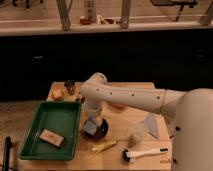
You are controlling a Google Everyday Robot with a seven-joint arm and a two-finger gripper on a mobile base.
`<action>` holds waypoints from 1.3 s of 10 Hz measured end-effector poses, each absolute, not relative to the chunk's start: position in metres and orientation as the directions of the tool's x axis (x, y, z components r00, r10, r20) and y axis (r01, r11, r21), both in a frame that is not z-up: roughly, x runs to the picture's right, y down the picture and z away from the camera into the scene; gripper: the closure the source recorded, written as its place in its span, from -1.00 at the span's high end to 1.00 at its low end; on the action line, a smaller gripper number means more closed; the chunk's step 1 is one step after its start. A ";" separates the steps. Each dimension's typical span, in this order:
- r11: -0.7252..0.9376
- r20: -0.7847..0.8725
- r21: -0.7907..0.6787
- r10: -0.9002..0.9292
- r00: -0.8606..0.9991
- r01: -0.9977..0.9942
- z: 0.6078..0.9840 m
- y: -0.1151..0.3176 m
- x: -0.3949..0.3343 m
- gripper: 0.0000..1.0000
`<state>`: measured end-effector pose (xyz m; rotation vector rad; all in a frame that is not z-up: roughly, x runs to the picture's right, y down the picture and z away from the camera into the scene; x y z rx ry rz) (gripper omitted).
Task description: Wipe purple bowl with sponge
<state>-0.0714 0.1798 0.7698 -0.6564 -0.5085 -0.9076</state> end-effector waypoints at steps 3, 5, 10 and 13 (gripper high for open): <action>0.428 0.671 -0.309 -0.535 0.514 0.849 0.763 0.200 -0.061 -1.00; 0.454 0.657 -0.329 -0.520 0.546 0.828 0.759 0.201 -0.035 -1.00; 0.529 0.593 -0.347 -0.516 0.619 0.774 0.770 0.173 -0.001 -1.00; 0.536 0.583 -0.317 -0.540 0.607 0.782 0.784 0.151 -0.014 -1.00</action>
